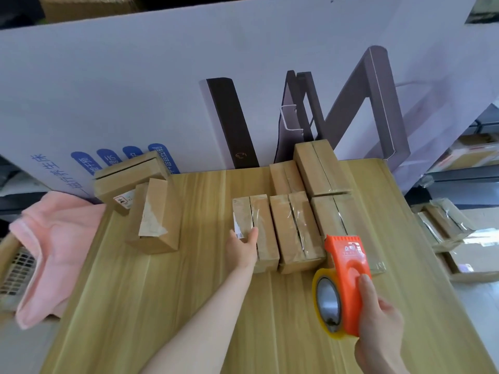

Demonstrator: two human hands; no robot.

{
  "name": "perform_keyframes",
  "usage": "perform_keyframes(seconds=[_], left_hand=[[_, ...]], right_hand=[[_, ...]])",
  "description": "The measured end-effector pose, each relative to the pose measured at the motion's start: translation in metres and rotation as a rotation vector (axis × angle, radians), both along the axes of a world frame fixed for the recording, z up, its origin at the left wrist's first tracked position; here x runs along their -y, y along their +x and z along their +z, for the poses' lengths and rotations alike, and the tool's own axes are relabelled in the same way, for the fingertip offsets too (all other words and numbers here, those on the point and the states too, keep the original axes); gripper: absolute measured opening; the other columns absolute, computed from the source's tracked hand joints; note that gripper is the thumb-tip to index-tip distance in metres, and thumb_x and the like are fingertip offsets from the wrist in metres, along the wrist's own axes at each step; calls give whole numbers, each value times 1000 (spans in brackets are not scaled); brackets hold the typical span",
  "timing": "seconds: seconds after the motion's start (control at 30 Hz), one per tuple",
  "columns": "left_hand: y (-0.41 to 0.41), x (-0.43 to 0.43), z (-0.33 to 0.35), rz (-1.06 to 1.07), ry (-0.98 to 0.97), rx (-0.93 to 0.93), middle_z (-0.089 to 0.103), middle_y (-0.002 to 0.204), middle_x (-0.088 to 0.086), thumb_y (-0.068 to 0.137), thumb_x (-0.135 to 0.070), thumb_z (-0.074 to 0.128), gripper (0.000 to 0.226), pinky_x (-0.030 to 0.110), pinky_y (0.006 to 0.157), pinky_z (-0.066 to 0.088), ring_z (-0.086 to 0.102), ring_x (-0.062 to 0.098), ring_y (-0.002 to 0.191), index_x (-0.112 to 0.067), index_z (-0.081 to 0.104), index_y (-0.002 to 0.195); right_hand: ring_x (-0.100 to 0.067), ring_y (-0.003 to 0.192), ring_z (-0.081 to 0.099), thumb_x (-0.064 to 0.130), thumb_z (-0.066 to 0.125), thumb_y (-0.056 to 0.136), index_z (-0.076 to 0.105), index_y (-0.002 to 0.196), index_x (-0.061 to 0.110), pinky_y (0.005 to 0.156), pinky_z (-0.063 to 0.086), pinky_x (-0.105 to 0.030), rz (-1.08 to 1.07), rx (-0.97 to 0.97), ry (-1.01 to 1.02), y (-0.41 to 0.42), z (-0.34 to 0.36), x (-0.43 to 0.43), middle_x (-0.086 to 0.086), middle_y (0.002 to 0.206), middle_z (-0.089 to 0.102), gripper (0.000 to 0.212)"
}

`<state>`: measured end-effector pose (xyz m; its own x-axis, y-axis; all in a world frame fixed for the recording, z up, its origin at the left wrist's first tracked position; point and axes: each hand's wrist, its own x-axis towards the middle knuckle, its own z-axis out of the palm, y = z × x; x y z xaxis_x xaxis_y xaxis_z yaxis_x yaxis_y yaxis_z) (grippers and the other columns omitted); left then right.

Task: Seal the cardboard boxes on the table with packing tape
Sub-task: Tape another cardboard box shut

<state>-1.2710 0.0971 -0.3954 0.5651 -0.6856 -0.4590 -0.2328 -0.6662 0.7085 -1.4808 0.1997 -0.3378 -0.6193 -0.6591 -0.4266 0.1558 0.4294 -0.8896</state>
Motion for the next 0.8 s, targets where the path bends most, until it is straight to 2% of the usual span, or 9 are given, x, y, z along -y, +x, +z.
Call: perform_keyframes(seconds=[0.1,0.2,0.3,0.37,0.47,0.57,0.7,0.8], left_hand=[[9,-3,8,-26,-23,12,39,150,-1,84,-69,48,87,41,100,41,43,25,134,-22,19,151],[39,-8,21,-54,-99,110,37,152,-1,87,-65,45,79,42,104,38,39,23,136,-25,22,150],[87,-10,41,-80,-183,323,42,148,1,93,-55,45,66,39,101,40,43,23,133,-24,29,148],[123,-6,53,-106,-272,472,44,147,2,96,-47,47,59,37,104,39,42,22,134,-21,34,147],[175,9,57,-170,-329,674,36,153,4,96,-40,51,59,37,111,32,32,21,141,-16,34,147],[216,34,50,-235,-158,811,16,159,11,92,-43,56,76,42,118,21,14,26,147,-10,21,151],[248,49,22,-355,167,721,-4,160,18,83,-60,59,105,49,118,9,-1,32,147,-7,0,152],[257,48,4,-441,247,737,-9,159,21,84,-56,59,108,48,118,0,-8,34,147,-4,-7,151]], right_hand=[[-20,44,44,41,69,86,60,56,5,43,38,-26,16,-5,5,8,-3,-1,1,42,49,47],[-19,45,46,42,69,85,62,57,7,42,40,-24,37,15,-4,28,1,-1,3,41,52,45],[-14,45,49,42,68,86,64,58,11,48,39,-27,75,49,-38,61,8,3,8,39,55,42],[-8,40,47,41,67,86,61,55,14,44,39,-22,96,61,-74,87,13,7,10,38,52,43],[-3,33,33,38,66,89,48,48,13,34,28,-13,96,77,-126,128,21,14,10,36,40,51],[-2,32,35,37,66,89,50,49,14,33,28,-12,59,107,-158,165,26,19,10,37,43,49],[-4,32,41,38,67,88,56,59,7,33,34,-15,31,126,-171,206,30,16,7,40,47,44],[-5,32,41,37,66,88,56,60,7,32,33,-14,-9,127,-172,226,31,6,6,40,47,42]])
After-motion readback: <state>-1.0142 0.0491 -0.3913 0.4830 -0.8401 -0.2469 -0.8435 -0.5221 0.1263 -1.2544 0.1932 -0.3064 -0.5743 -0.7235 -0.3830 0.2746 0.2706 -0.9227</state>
